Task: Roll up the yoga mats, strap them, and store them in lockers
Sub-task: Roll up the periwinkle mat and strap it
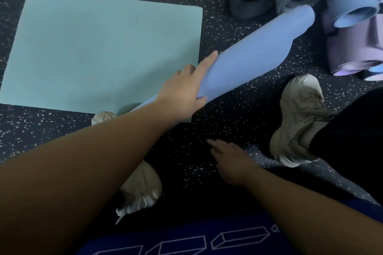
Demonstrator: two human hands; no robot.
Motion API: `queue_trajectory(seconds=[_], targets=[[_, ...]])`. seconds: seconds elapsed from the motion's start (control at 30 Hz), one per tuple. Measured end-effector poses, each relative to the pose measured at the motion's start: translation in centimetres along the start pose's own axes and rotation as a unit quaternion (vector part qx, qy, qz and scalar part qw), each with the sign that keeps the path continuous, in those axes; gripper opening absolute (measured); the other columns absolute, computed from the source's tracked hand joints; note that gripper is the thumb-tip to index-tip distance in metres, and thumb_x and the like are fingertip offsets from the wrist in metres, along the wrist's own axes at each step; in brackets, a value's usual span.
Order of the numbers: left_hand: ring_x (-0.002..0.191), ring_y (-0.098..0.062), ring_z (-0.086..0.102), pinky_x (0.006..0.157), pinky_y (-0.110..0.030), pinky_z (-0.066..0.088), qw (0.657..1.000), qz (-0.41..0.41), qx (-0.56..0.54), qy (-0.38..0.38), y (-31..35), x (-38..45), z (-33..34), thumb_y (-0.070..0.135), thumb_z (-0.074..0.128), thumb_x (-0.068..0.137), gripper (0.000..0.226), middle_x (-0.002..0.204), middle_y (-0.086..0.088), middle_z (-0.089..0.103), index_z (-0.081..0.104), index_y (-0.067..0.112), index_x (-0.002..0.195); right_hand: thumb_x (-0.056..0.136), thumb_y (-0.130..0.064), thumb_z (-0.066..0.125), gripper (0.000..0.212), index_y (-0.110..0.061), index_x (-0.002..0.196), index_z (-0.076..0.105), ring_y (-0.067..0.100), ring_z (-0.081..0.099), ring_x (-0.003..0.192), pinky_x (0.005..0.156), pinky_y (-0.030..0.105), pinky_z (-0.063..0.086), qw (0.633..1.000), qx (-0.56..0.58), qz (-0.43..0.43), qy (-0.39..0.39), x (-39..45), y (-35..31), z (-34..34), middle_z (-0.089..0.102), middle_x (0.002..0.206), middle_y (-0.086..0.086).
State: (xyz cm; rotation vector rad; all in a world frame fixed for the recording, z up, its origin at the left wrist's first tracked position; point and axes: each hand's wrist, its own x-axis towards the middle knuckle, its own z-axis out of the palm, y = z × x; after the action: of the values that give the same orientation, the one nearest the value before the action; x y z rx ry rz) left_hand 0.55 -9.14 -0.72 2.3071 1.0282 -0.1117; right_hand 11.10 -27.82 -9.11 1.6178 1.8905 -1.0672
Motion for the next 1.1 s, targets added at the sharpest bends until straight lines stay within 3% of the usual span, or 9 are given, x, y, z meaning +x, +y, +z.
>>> queue_trajectory(seconds=[0.17, 0.37, 0.47, 0.67, 0.8, 0.97, 1.1], targets=[[0.101, -0.029, 0.047, 0.082, -0.033, 0.037, 1.0, -0.003, 0.007, 0.02, 1.0, -1.2, -1.8, 0.026, 0.063, 0.086, 0.096, 0.119, -0.008, 0.043, -0.007, 0.041, 0.15, 0.101, -0.025, 0.036, 0.056, -0.01, 0.152, 0.017, 0.018, 0.01, 0.146, 0.116, 0.035, 0.021, 0.994, 0.03, 0.053, 0.09, -1.9, 2.4, -4.4, -0.007, 0.161, -0.003], [0.107, -0.033, 0.048, 0.091, -0.047, 0.043, 0.998, -0.011, 0.004, 0.066, 2.5, -4.4, -4.4, 0.026, 0.065, 0.084, 0.096, 0.125, -0.01, 0.044, -0.003, 0.04, 0.151, 0.099, -0.028, 0.041, 0.058, -0.014, 0.151, 0.02, 0.022, 0.023, 0.136, 0.101, 0.034, 0.034, 0.97, 0.018, 0.092, 0.226, -7.0, 2.6, -8.6, 0.005, 0.16, -0.008], [0.111, -0.033, 0.047, 0.093, -0.048, 0.043, 0.996, -0.01, 0.0, 0.093, 3.3, -6.5, -6.0, 0.025, 0.064, 0.084, 0.095, 0.128, -0.011, 0.044, -0.002, 0.04, 0.151, 0.098, -0.028, 0.043, 0.058, -0.016, 0.151, 0.023, 0.023, 0.031, 0.122, 0.103, 0.036, 0.034, 0.949, 0.03, 0.103, 0.296, -10.0, 2.2, -10.5, 0.007, 0.16, -0.009], [0.118, -0.031, 0.04, 0.096, -0.039, 0.035, 0.986, 0.008, -0.05, 0.157, 5.0, -11.2, -10.2, 0.023, 0.065, 0.083, 0.095, 0.129, -0.01, 0.045, 0.002, 0.038, 0.152, 0.096, -0.017, 0.047, 0.055, -0.007, 0.147, 0.029, 0.029, 0.035, 0.119, 0.108, 0.034, 0.025, 0.888, 0.068, 0.103, 0.444, -16.0, 0.7, -14.9, 0.015, 0.159, 0.0], [0.12, -0.03, 0.041, 0.097, -0.043, 0.037, 0.977, 0.003, -0.053, 0.206, 6.5, -14.3, -12.7, 0.024, 0.066, 0.081, 0.096, 0.129, -0.007, 0.048, 0.002, 0.042, 0.15, 0.093, -0.01, 0.051, 0.054, -0.003, 0.145, 0.035, 0.032, 0.036, 0.12, 0.106, 0.029, 0.021, 0.836, 0.083, 0.082, 0.537, -19.7, -0.9, -17.5, 0.022, 0.157, 0.006], [0.118, -0.032, 0.042, 0.096, -0.047, 0.038, 0.964, 0.002, -0.068, 0.258, 8.5, -17.5, -14.6, 0.033, 0.063, 0.077, 0.093, 0.13, 0.0, 0.051, 0.006, 0.042, 0.15, 0.096, -0.012, 0.05, 0.053, -0.008, 0.146, 0.034, 0.028, 0.027, 0.136, 0.109, 0.02, 0.011, 0.794, 0.084, 0.03, 0.601, -23.9, -2.2, -19.6, 0.024, 0.156, 0.004], [0.121, -0.025, 0.034, 0.086, -0.035, 0.023, 0.956, -0.01, -0.046, 0.289, 10.9, -18.4, -15.2, 0.027, 0.067, 0.083, 0.093, 0.127, 0.007, 0.047, 0.003, 0.042, 0.15, 0.096, -0.014, 0.049, 0.05, -0.011, 0.145, 0.038, 0.024, 0.035, 0.135, 0.113, 0.038, 0.027, 0.754, 0.137, -0.016, 0.642, -26.6, -2.8, -20.9, 0.032, 0.153, 0.002]])
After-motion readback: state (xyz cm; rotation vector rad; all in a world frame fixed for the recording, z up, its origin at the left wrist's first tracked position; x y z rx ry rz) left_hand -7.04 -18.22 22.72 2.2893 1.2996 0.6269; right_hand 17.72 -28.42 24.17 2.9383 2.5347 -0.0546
